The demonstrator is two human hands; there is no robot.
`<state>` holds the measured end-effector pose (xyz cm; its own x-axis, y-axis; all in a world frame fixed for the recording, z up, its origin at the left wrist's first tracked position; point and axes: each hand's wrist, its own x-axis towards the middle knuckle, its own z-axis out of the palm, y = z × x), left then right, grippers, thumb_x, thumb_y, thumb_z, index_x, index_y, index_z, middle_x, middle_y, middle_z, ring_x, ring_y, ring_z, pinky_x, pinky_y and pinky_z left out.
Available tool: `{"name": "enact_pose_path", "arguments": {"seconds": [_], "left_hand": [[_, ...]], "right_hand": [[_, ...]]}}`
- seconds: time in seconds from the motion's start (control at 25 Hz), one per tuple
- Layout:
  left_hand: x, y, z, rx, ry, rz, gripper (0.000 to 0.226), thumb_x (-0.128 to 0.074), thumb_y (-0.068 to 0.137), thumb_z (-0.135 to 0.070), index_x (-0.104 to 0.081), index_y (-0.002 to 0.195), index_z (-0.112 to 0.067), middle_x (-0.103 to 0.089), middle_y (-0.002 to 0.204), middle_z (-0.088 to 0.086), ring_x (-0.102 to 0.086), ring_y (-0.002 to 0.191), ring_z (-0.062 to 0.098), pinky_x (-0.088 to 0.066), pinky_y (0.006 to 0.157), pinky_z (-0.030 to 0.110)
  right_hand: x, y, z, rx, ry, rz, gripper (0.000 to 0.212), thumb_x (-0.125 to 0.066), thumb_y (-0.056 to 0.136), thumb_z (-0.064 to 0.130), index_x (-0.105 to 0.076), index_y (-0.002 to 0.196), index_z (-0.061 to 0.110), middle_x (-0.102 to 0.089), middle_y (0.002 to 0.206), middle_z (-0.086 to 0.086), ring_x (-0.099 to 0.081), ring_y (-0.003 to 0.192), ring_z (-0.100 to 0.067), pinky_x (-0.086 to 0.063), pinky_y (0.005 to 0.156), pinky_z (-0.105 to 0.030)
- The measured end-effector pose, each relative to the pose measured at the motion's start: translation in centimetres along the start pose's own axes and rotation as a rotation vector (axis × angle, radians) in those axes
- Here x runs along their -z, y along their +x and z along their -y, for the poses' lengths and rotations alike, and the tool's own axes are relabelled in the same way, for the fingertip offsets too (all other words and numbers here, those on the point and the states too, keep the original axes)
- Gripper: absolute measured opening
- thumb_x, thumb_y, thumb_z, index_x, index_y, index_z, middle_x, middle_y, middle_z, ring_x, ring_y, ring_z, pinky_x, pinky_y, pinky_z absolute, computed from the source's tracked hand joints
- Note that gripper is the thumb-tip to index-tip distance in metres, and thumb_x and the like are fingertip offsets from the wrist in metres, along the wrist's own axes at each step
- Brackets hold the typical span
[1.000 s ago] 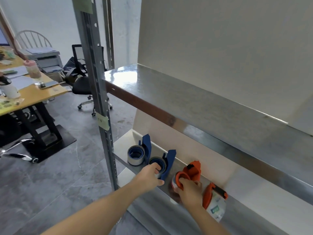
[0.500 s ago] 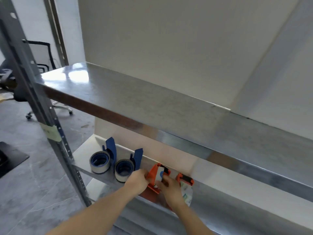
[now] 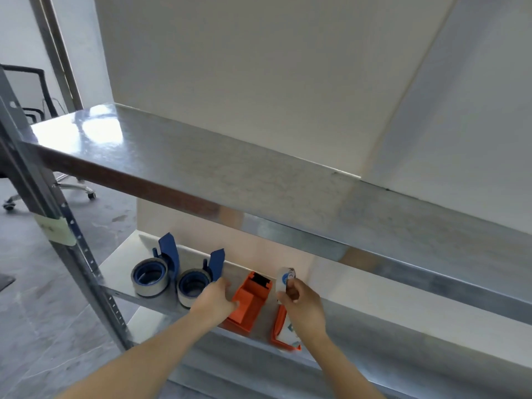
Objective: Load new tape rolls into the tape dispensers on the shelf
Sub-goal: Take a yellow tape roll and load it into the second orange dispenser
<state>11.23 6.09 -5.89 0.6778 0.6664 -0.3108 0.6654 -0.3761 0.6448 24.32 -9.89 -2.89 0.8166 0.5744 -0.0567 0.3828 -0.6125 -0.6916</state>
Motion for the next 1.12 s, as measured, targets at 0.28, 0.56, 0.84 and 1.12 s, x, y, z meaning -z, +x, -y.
{"name": "enact_pose_path", "arguments": {"seconds": [0.28,0.56,0.84,1.12], "left_hand": [[0.4,-0.4,-5.0,-0.177,0.069,0.0,0.039,-0.062,0.077,-0.034,-0.053,0.113,-0.021,-0.065,0.111,0.002,-0.062,0.091,0.02,-0.053,0.076,0.033],[-6.5,-2.6,-15.1,-0.408,0.047,0.138,0.041,-0.068,0.079,-0.033,-0.057,0.116,-0.02,-0.064,0.119,0.0,-0.061,0.106,0.021,-0.048,0.086,0.028],[-17.5,-8.9,-26.5,-0.628,0.105,0.359,0.036,-0.075,0.077,-0.031,-0.057,0.107,-0.019,-0.059,0.108,-0.005,-0.059,0.102,0.017,-0.043,0.085,0.025],[-31.9,-17.0,-39.2,-0.746,0.095,0.497,0.042,-0.077,0.077,-0.024,-0.06,0.113,-0.01,-0.065,0.114,0.006,-0.061,0.107,0.021,-0.044,0.091,0.026]], "right_hand": [[5.3,-2.0,-1.7,-0.049,-0.065,-0.149,0.012,-0.064,0.083,0.029,-0.061,0.089,0.018,-0.068,0.083,0.0,-0.062,0.075,-0.02,-0.051,0.065,-0.033],[13.7,-7.4,-8.2,-0.192,-0.07,-0.297,0.019,-0.065,0.079,0.027,-0.061,0.097,0.029,-0.063,0.074,0.009,-0.059,0.07,-0.016,-0.041,0.053,-0.027],[24.4,-16.0,-18.2,-0.389,-0.031,-0.507,0.025,-0.066,0.077,0.028,-0.066,0.102,0.029,-0.069,0.081,0.01,-0.064,0.076,-0.011,-0.056,0.067,-0.035],[36.9,-25.0,-30.2,-0.521,-0.096,-0.593,0.025,-0.061,0.079,0.029,-0.064,0.104,0.028,-0.067,0.087,0.011,-0.064,0.081,-0.014,-0.046,0.06,-0.027]]}}
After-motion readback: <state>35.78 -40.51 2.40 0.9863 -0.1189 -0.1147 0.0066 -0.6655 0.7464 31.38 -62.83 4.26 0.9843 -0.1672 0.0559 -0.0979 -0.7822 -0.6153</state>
